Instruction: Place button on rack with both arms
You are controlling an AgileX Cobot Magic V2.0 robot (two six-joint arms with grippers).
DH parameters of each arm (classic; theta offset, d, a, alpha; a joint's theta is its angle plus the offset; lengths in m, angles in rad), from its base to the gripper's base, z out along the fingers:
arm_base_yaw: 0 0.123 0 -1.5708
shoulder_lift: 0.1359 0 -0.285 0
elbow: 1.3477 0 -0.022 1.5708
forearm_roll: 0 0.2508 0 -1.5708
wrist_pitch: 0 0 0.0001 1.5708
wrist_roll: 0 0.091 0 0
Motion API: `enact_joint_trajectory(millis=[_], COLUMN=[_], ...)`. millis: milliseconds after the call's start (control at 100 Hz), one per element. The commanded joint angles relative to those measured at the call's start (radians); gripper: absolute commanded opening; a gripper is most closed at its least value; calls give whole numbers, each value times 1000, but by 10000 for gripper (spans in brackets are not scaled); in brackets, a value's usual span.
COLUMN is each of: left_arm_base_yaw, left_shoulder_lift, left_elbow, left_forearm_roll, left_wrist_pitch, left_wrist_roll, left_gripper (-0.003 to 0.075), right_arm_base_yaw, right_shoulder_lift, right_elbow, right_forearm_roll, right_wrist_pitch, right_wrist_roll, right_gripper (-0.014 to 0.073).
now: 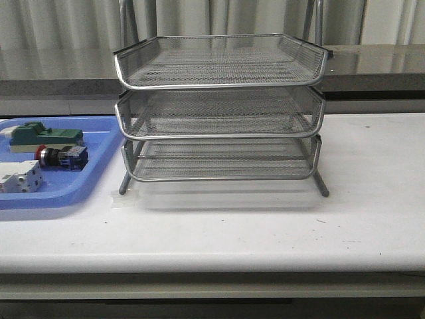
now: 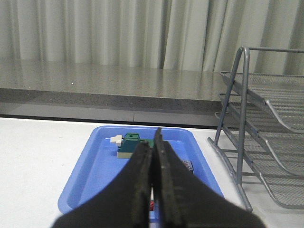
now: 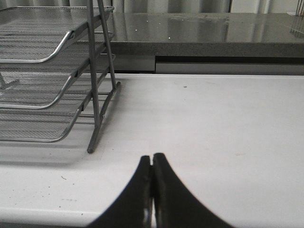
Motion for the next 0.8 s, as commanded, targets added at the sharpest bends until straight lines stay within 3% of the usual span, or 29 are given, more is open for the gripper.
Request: enact_joint_trajectory(millis=[0, 520, 790], left_arm_base_yaw=[2, 2, 2], left_shoulder_lift=[-31, -31, -31], left_elbow=[44, 44, 44], left_forearm_roll=[-6, -6, -6], left_wrist_pitch=[-77, -77, -77], left_wrist_roll=[-7, -7, -7], left_gripper=[-20, -20, -20], right_arm_base_yaw=[-6, -6, -8], right_shoulder_lift=[-21, -21, 97], right_elbow=[-17, -51, -255], right_forearm_roll=[-10, -1, 25], right_wrist_pitch=[-81, -180, 33], right_wrist_roll=[-1, -1, -1], right_gripper=[-60, -60, -60])
